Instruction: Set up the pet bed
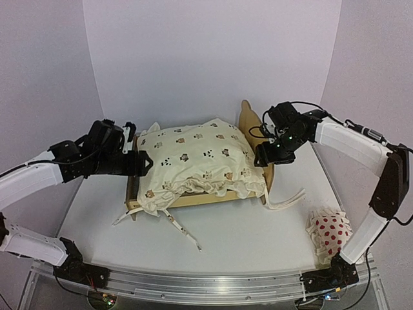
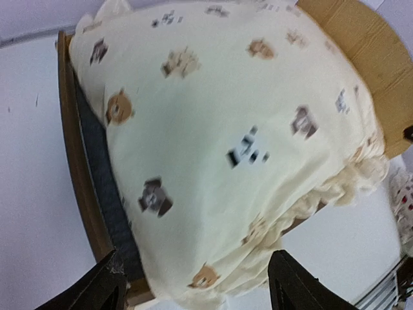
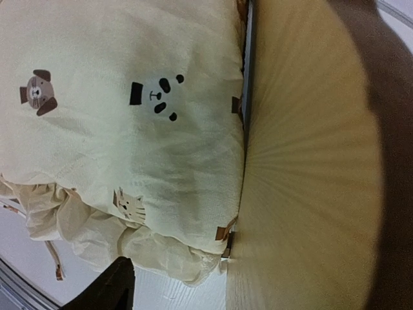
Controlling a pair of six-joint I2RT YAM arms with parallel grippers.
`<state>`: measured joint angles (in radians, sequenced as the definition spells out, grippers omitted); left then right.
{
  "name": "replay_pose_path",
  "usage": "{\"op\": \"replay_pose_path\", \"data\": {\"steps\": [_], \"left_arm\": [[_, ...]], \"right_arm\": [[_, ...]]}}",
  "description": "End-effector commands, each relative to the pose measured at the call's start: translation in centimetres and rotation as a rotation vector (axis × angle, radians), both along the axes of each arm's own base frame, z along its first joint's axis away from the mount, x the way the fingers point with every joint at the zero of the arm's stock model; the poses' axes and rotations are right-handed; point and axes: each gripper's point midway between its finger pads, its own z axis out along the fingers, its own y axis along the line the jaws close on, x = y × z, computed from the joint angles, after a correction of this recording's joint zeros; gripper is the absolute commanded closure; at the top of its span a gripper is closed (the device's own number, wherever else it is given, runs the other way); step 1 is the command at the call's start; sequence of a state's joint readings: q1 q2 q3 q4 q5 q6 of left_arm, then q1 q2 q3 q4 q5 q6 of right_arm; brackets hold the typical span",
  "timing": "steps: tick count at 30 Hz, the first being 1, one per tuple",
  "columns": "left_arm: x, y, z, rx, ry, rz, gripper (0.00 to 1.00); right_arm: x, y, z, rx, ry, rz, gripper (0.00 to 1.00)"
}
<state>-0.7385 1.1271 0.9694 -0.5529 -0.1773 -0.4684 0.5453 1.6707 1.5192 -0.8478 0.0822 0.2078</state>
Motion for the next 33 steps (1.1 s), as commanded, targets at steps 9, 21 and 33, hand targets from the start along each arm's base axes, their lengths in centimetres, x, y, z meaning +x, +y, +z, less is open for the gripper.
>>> {"op": "replay_pose_path", "data": {"steps": [9, 21, 33], "left_arm": [[7.5, -11.1, 12.2, -0.076, -0.415, -0.275, 0.0], [3.6, -29.5, 6.8, 0.111, -0.43, -0.927, 0.17], [4.2, -37.2, -2.2, 0.336, -0.462, -1.059, 0.24]], "right_arm": [[-3.4, -6.6, 7.1, -0.001, -0.217, -0.118, 0.08], [-10.0, -10.5, 3.7, 0.006, -0.192, -0.172, 0.07], [-12.6, -12.5, 3.1, -0.011, -0.191, -0.212, 0.07]]}}
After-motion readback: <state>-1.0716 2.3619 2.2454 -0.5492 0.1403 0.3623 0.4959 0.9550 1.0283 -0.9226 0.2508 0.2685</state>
